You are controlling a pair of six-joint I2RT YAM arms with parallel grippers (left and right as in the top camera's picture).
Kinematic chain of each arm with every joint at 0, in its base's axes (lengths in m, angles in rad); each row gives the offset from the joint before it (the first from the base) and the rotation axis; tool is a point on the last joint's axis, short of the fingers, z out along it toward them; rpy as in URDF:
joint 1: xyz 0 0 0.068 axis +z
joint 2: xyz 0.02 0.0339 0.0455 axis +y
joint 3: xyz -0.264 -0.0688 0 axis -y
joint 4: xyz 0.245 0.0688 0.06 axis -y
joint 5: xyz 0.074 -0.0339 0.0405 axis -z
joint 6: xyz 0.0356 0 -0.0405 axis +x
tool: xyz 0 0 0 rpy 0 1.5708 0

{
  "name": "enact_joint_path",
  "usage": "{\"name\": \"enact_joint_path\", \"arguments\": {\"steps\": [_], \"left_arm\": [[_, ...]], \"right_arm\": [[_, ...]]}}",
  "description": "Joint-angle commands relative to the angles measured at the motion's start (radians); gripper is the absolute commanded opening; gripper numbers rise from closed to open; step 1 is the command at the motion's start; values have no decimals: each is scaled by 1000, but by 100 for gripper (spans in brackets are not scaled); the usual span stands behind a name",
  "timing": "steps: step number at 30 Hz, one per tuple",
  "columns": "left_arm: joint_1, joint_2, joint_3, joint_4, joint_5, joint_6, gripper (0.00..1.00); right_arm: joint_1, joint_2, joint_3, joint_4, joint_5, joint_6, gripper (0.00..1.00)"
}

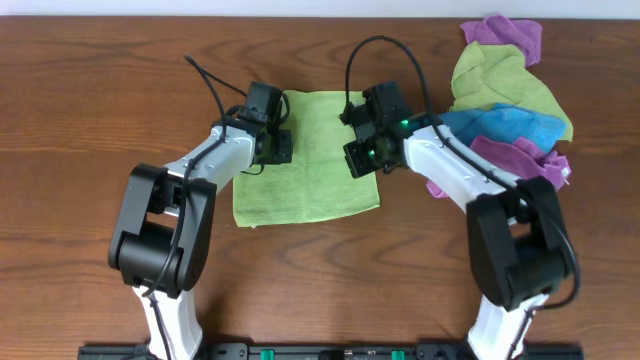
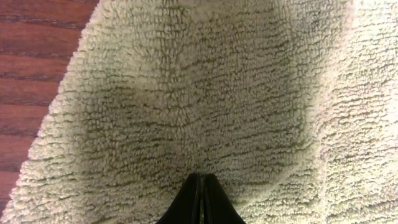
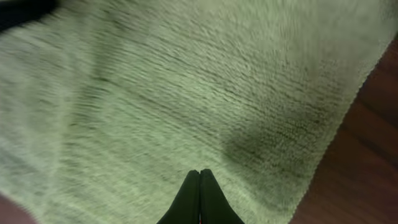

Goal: Fold the cloth
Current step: 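Grasp the cloth's right edge with the right gripper, left gripper holding left edge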

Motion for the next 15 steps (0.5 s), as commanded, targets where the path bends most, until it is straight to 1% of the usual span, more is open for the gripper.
{"name": "enact_joint_path", "arguments": {"steps": [1, 4, 7, 12, 15], "left_arm": [[-10, 52, -40, -42, 29, -13, 6], [-10, 52, -38, -45, 29, -18, 6], [-10, 52, -30, -51, 30, -50, 6], [-5, 34, 7, -95, 29, -57, 6], [2, 0, 26, -114, 29, -57, 6]], "right_arm": [[8, 35, -4, 5, 43, 14, 2], [8, 55, -4, 1, 63, 14, 1], [8, 64, -4, -6, 64, 14, 2], [5, 64, -4, -38, 168, 13, 1], [-1, 64, -4, -53, 171, 13, 2]]}}
